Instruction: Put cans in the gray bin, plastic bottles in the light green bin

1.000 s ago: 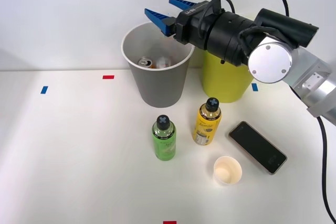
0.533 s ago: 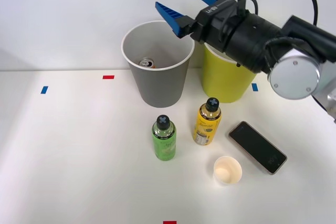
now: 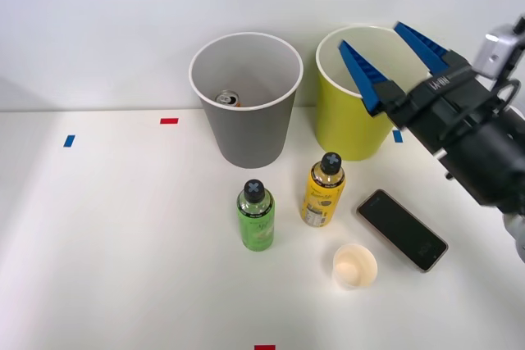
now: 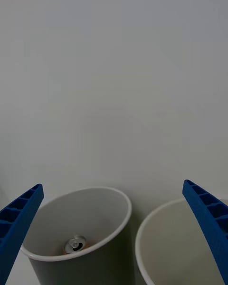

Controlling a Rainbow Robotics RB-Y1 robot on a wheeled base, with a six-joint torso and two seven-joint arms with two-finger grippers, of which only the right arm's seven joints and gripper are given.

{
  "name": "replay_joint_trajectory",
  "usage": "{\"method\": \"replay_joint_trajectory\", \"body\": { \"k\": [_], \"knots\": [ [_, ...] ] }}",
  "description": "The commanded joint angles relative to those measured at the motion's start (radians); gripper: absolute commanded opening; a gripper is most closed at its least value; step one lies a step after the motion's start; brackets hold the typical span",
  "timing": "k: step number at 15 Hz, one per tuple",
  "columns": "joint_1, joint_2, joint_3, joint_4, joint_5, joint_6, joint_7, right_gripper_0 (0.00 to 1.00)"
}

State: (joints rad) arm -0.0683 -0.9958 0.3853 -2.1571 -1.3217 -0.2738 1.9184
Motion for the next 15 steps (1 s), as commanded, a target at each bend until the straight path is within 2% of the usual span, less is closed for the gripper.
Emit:
{"method": "replay_joint_trajectory", "body": {
  "k": [1, 5, 9, 10, 13, 15],
  "knots": [
    [0.298, 0.091, -0.131, -0.05, 0.22, -0.073, 0.002, 1.0],
    [0.532, 0.235, -0.155, -0.049, 0.355, -0.162, 0.014, 1.0],
    [0.641, 0.342, -0.16, -0.043, 0.375, -0.162, 0.027, 1.0],
    [0.654, 0.368, -0.16, -0.024, 0.397, -0.173, 0.03, 1.0],
    [0.657, 0.46, -0.152, 0.125, 0.562, -0.249, 0.019, 1.0],
    [0.662, 0.514, -0.146, 0.181, 0.608, -0.254, 0.024, 1.0]
  ]
}}
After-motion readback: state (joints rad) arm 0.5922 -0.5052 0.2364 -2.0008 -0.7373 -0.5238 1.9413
